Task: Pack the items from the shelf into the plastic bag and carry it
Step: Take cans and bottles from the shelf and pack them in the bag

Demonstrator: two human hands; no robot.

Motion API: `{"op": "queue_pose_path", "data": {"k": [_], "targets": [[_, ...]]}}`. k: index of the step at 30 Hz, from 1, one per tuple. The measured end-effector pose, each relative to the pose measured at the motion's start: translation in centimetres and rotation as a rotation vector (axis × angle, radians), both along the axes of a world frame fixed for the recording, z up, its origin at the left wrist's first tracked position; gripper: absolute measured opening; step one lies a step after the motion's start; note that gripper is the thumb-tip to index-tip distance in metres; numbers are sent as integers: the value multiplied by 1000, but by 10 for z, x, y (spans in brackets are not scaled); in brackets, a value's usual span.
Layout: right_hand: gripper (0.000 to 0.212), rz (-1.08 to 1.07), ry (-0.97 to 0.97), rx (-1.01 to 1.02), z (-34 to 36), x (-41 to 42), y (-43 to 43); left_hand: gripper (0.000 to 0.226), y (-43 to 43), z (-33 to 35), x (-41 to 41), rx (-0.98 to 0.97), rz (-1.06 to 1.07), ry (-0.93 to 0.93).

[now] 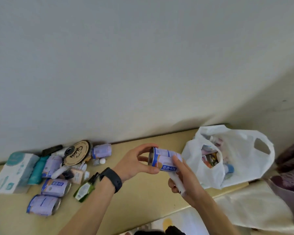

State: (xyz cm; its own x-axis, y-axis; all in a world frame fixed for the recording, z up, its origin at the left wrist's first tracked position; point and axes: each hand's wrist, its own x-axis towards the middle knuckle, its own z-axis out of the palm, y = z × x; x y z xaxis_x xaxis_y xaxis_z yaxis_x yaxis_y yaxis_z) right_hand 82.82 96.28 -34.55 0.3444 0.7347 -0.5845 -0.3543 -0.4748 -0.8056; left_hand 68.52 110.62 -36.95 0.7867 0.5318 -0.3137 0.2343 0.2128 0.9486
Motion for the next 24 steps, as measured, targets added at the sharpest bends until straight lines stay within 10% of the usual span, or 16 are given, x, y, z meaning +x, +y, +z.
{"op": "queue_pose_path", "data": {"k": [11, 15, 18, 24], "targets": [[71, -604, -52, 221, 17, 146, -109, 38, -58, 65, 211, -68, -286, -55], [53, -752, -309, -8, -14, 199, -120, 78, -65, 16, 243, 839, -510, 311], [59, -549, -566, -339, -47, 241, -128, 80, -67, -13, 249, 1191, -780, 507], [75, 193, -855, -809, -92, 280, -129, 28, -84, -37, 242, 1255, -843, 403]]}}
